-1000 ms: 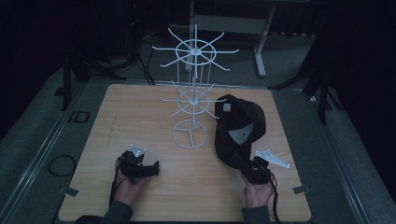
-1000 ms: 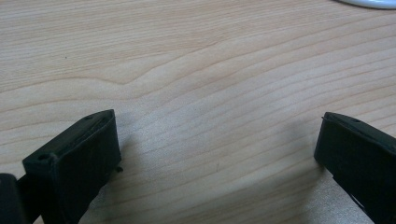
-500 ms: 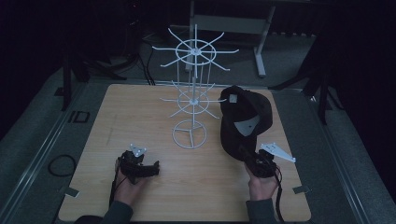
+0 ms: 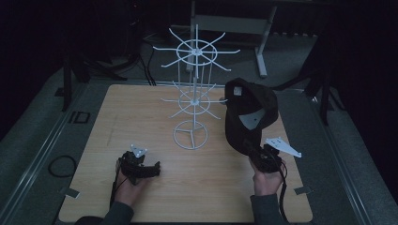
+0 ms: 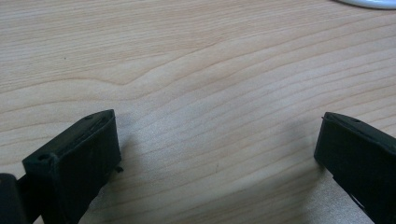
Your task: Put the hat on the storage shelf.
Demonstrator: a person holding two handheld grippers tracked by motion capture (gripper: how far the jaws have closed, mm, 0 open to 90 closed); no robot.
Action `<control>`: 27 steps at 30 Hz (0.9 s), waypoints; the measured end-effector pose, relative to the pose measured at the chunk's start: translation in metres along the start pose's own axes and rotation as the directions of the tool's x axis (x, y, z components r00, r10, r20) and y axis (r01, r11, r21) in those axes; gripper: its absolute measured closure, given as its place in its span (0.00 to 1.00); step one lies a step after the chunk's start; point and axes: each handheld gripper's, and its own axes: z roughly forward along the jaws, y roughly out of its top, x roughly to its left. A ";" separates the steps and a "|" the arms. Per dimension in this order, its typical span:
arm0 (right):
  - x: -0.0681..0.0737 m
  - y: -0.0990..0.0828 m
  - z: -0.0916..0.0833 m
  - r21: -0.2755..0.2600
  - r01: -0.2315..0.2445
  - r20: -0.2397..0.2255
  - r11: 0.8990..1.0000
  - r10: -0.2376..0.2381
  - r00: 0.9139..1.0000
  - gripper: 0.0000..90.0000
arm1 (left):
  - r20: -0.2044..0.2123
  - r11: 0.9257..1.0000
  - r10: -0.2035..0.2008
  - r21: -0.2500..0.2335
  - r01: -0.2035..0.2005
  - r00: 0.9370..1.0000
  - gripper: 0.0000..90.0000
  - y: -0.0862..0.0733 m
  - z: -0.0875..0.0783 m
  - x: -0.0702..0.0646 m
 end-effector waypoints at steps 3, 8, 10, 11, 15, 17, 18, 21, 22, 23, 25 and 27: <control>0.000 0.003 0.000 -0.006 0.007 0.002 1.000 -0.007 1.000 0.96 | 0.000 1.000 -0.001 0.000 0.001 1.000 0.00 0.000 0.000 0.000; 0.001 0.009 -0.002 -0.019 0.021 0.005 1.000 -0.021 1.000 0.96 | 0.000 1.000 0.001 0.000 -0.001 1.000 0.00 0.000 0.000 0.000; 0.002 0.012 -0.003 -0.025 0.029 0.006 0.999 -0.029 1.000 0.96 | 0.000 1.000 0.002 0.000 -0.002 1.000 0.00 0.000 0.000 0.000; 0.002 0.013 -0.003 -0.028 0.031 0.007 0.999 -0.030 1.000 0.96 | -0.001 1.000 0.002 0.000 -0.002 1.000 0.00 0.000 0.000 0.000; 0.004 0.019 -0.005 -0.041 0.048 0.014 0.998 -0.048 0.999 0.96 | 0.000 1.000 0.002 0.000 -0.002 1.000 0.00 0.000 0.000 0.000; 0.004 0.022 -0.005 -0.046 0.053 0.015 0.998 -0.052 0.999 0.96 | 0.000 1.000 0.001 0.000 -0.001 1.000 0.00 0.000 0.000 0.000; 0.004 0.024 -0.006 -0.048 0.056 0.016 0.997 -0.055 0.998 0.96 | 0.000 1.000 0.001 0.000 -0.001 1.000 0.00 0.000 0.000 0.000; 0.005 0.027 -0.006 -0.055 0.067 0.019 0.996 -0.066 0.998 0.96 | 0.001 1.000 0.001 0.000 -0.001 1.000 0.00 0.000 0.000 0.000; 0.005 0.028 -0.007 -0.057 0.068 0.021 0.996 -0.067 0.998 0.96 | 0.000 1.000 0.000 0.000 0.000 1.000 0.00 0.000 0.000 0.000; 0.005 0.029 -0.007 -0.058 0.070 0.021 0.996 -0.069 0.997 0.96 | 0.001 1.000 0.001 0.000 -0.001 1.000 0.00 0.000 0.000 0.000; 0.005 0.031 -0.007 -0.060 0.078 0.026 0.995 -0.076 0.997 0.96 | 0.001 1.000 0.001 0.000 -0.001 1.000 0.00 0.000 0.000 0.000; 0.005 0.033 -0.007 -0.063 0.079 0.028 0.995 -0.078 0.997 0.96 | 0.001 1.000 0.001 0.000 -0.001 1.000 0.00 0.000 0.000 0.000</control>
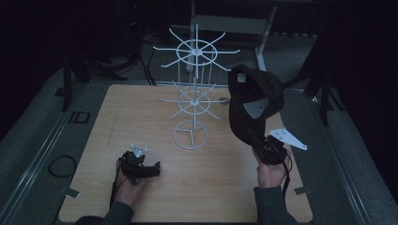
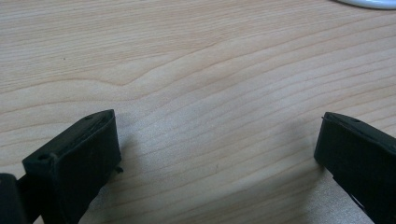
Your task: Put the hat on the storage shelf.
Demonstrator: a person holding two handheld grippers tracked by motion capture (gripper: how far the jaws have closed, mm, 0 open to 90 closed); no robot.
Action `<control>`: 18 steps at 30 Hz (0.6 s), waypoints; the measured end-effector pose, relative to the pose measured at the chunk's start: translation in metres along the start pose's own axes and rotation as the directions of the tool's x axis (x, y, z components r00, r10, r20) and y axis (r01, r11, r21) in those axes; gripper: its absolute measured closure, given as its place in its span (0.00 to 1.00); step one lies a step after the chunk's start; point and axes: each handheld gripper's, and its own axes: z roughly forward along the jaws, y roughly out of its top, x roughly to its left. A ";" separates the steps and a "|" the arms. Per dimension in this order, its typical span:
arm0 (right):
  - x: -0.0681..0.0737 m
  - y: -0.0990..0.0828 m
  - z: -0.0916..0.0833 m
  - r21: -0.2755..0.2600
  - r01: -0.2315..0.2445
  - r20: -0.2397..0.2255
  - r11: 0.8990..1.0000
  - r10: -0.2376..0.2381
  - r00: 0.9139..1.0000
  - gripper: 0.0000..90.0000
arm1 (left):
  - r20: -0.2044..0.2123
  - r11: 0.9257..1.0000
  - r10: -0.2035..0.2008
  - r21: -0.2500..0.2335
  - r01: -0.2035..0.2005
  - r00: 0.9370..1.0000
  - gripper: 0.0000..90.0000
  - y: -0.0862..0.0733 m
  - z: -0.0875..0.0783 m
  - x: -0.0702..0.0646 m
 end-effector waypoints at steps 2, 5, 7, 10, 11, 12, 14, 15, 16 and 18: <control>0.000 0.002 0.000 -0.004 0.005 0.001 1.000 -0.005 1.000 0.96 | 0.000 1.000 0.000 0.000 0.000 1.000 0.00 0.000 0.000 0.000; 0.000 0.004 0.000 -0.009 0.011 0.002 1.000 -0.011 1.000 0.96 | 0.001 1.000 0.000 0.000 0.000 1.000 0.00 0.000 0.000 0.000; 0.001 0.006 0.000 -0.011 0.017 0.003 1.000 -0.017 1.000 0.96 | 0.001 1.000 0.000 0.000 0.000 1.000 0.00 0.000 0.000 0.000; 0.002 0.010 -0.001 -0.016 0.025 0.004 1.000 -0.025 1.000 0.96 | 0.001 1.000 0.000 0.000 0.000 1.000 0.00 0.000 0.000 0.000; 0.002 0.011 -0.001 -0.020 0.028 0.004 0.999 -0.028 1.000 0.96 | 0.001 1.000 0.000 0.000 0.000 1.000 0.00 0.000 0.000 0.000; 0.003 0.012 -0.001 -0.021 0.030 0.005 0.999 -0.029 1.000 0.96 | 0.001 1.000 0.000 0.000 0.000 1.000 0.00 0.000 0.000 0.000; 0.003 0.014 -0.001 -0.026 0.039 0.006 0.999 -0.039 0.999 0.96 | 0.001 1.000 0.002 0.002 -0.002 1.000 0.00 0.000 0.000 0.000; 0.003 0.015 -0.001 -0.027 0.040 0.006 0.999 -0.040 0.999 0.96 | 0.000 1.000 0.003 0.002 -0.003 1.000 0.00 0.000 0.000 0.000; 0.004 0.016 -0.001 -0.029 0.041 0.006 0.999 -0.041 0.999 0.96 | 0.001 1.000 0.002 0.003 -0.002 1.000 0.00 0.000 0.000 0.000; 0.004 0.017 -0.002 -0.033 0.045 0.007 0.998 -0.045 0.999 0.96 | 0.001 1.000 0.002 0.003 -0.002 1.000 0.00 0.000 0.000 0.000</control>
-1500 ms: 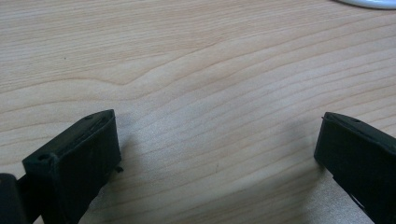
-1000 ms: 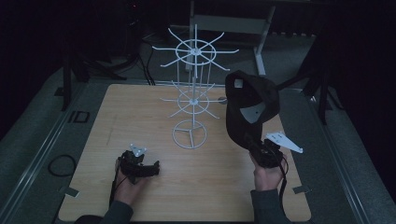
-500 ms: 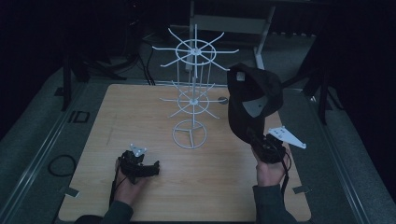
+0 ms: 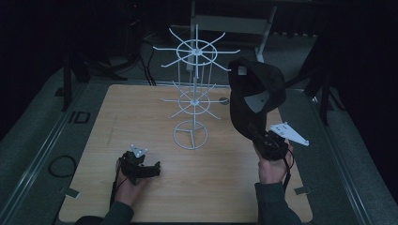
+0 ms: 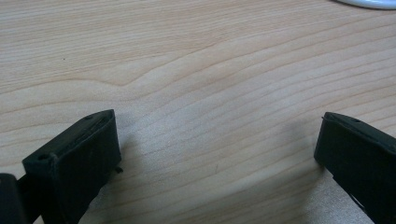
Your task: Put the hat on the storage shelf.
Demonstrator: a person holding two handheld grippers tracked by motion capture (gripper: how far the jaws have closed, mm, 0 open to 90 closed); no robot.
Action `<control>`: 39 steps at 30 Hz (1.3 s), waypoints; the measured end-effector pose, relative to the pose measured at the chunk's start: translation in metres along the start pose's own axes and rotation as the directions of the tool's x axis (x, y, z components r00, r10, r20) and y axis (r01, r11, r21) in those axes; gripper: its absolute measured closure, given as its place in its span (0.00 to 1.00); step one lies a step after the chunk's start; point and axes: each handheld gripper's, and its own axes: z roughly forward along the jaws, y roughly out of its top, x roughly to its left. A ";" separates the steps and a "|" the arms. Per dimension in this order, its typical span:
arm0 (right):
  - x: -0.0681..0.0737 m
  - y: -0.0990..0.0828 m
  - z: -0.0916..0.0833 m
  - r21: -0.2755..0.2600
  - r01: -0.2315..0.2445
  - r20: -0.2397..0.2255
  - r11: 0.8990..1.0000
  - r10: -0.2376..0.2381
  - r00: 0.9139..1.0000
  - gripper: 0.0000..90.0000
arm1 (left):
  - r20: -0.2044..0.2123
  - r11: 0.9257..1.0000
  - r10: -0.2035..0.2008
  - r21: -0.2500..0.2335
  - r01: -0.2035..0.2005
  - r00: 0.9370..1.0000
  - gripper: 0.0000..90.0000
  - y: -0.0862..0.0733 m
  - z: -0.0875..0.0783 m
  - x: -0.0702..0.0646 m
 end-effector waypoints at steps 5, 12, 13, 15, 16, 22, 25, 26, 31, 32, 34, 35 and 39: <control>0.001 0.004 -0.001 -0.008 0.013 0.008 1.000 -0.013 1.000 0.96 | 0.000 1.000 0.000 0.001 0.000 1.000 0.00 0.000 0.000 0.000; 0.004 0.010 -0.001 -0.023 0.026 0.006 0.999 -0.026 1.000 0.96 | 0.000 1.000 0.000 0.000 0.000 1.000 0.00 0.000 0.000 0.000; 0.004 0.011 -0.001 -0.025 0.029 0.006 0.999 -0.029 1.000 0.96 | 0.000 1.000 0.000 -0.001 0.000 1.000 0.00 0.000 0.000 0.000; 0.005 0.012 -0.001 -0.030 0.031 0.007 0.999 -0.031 1.000 0.96 | 0.000 1.000 0.000 -0.001 0.000 1.000 0.00 0.000 0.000 0.000; 0.005 0.013 -0.001 -0.032 0.034 0.007 0.999 -0.033 0.999 0.96 | 0.000 1.000 -0.001 -0.001 0.001 1.000 0.00 0.000 0.000 0.000; 0.006 0.017 -0.001 -0.040 0.045 0.013 0.998 -0.044 0.999 0.96 | 0.001 1.000 -0.001 -0.001 0.001 1.000 0.00 0.000 0.000 0.000; 0.006 0.018 -0.001 -0.043 0.048 0.016 0.998 -0.047 0.999 0.96 | 0.001 1.000 -0.001 0.000 0.001 1.000 0.00 0.000 0.000 0.000; 0.006 0.019 -0.002 -0.043 0.049 0.016 0.998 -0.049 0.999 0.96 | 0.001 1.000 -0.001 0.000 0.001 1.000 0.00 0.000 0.000 0.000; 0.007 0.021 -0.002 -0.051 0.065 0.023 0.997 -0.064 0.998 0.96 | 0.001 1.000 0.001 0.001 -0.001 1.000 0.00 0.000 0.000 0.000; 0.007 0.021 -0.003 -0.052 0.064 0.022 0.997 -0.063 0.998 0.96 | 0.002 1.000 0.002 0.001 -0.002 1.000 0.00 0.000 0.000 0.000; 0.007 0.022 -0.003 -0.054 0.068 0.024 0.996 -0.066 0.998 0.96 | 0.002 1.000 0.002 0.001 -0.002 1.000 0.00 0.000 0.000 0.000; 0.007 0.022 -0.003 -0.055 0.069 0.025 0.996 -0.068 0.997 0.96 | 0.002 1.000 0.002 0.002 -0.002 1.000 0.00 0.000 0.000 0.000; 0.008 0.024 -0.004 -0.059 0.071 0.027 0.996 -0.070 0.997 0.96 | 0.002 1.000 0.002 0.002 -0.002 1.000 0.00 0.000 0.000 0.000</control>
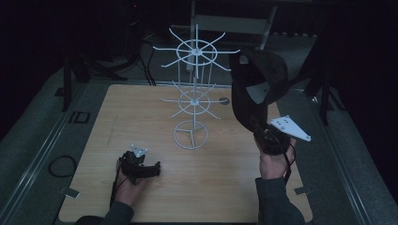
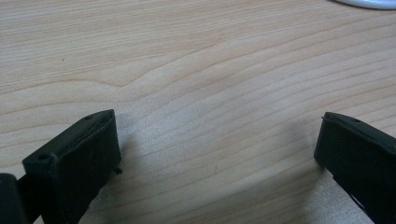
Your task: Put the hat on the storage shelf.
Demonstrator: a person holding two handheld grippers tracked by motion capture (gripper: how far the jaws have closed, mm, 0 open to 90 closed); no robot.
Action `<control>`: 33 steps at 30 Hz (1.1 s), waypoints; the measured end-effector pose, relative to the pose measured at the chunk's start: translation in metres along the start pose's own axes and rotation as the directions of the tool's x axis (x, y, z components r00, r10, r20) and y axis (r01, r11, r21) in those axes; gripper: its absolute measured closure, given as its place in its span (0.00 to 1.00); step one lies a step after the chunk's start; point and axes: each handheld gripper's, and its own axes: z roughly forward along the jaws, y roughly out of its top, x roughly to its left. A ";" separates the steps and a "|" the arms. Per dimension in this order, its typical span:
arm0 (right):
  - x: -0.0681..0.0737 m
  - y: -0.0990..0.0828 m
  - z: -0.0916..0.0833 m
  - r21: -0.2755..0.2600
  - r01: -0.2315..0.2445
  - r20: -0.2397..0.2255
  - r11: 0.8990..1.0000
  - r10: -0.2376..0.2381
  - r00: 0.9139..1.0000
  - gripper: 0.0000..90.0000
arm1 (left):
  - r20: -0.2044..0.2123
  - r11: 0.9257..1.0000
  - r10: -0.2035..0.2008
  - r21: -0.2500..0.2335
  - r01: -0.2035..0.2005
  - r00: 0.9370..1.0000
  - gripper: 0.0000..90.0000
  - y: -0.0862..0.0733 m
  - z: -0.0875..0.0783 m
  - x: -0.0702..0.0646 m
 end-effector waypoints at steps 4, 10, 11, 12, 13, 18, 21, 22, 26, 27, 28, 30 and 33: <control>0.000 0.002 -0.001 -0.004 0.007 0.002 1.000 -0.007 1.000 0.96 | -0.001 1.000 0.000 -0.001 0.000 1.000 0.00 0.000 0.000 0.000; 0.000 0.005 -0.001 -0.010 0.011 0.004 1.000 -0.011 1.000 0.96 | 0.000 1.000 -0.002 -0.003 0.001 1.000 0.00 0.000 0.000 0.000; 0.000 0.005 -0.001 -0.011 0.011 0.003 1.000 -0.011 1.000 0.96 | 0.000 1.000 -0.001 -0.003 0.001 1.000 0.00 0.000 0.000 0.000; 0.000 0.006 -0.001 -0.011 0.011 0.003 1.000 -0.011 1.000 0.96 | 0.000 1.000 -0.002 -0.003 0.002 1.000 0.00 0.000 0.000 0.000; 0.000 0.006 -0.001 -0.010 0.010 0.004 1.000 -0.010 1.000 0.96 | 0.000 1.000 -0.001 -0.002 0.001 1.000 0.00 0.000 0.000 0.000; 0.001 0.007 -0.001 -0.011 0.016 0.003 1.000 -0.016 1.000 0.96 | 0.000 1.000 -0.001 -0.003 0.001 1.000 0.00 0.000 0.000 0.000; 0.001 0.007 -0.001 -0.013 0.015 0.002 1.000 -0.015 1.000 0.96 | 0.000 1.000 -0.001 -0.002 0.001 1.000 0.00 0.000 0.000 0.000; 0.001 0.007 -0.001 -0.014 0.015 0.002 1.000 -0.015 1.000 0.96 | 0.001 1.000 -0.001 -0.003 0.001 1.000 0.00 0.000 0.000 0.000; 0.001 0.009 -0.001 -0.017 0.017 0.002 1.000 -0.017 1.000 0.96 | 0.001 1.000 -0.001 -0.002 0.001 1.000 0.00 0.000 0.000 0.000; 0.002 0.009 -0.001 -0.017 0.017 0.003 1.000 -0.017 1.000 0.96 | 0.001 1.000 -0.001 -0.002 0.001 1.000 0.00 0.000 0.000 0.000; 0.001 0.009 -0.001 -0.018 0.018 0.003 1.000 -0.018 1.000 0.96 | 0.000 1.000 -0.001 -0.002 0.001 1.000 0.00 0.000 0.000 0.000; 0.002 0.009 -0.001 -0.019 0.017 0.004 1.000 -0.017 1.000 0.96 | 0.000 1.000 -0.001 -0.002 0.001 1.000 0.00 0.000 0.000 0.000; 0.002 0.010 -0.002 -0.021 0.018 0.005 1.000 -0.018 1.000 0.96 | 0.000 1.000 0.000 -0.002 0.000 1.000 0.00 0.000 0.000 0.000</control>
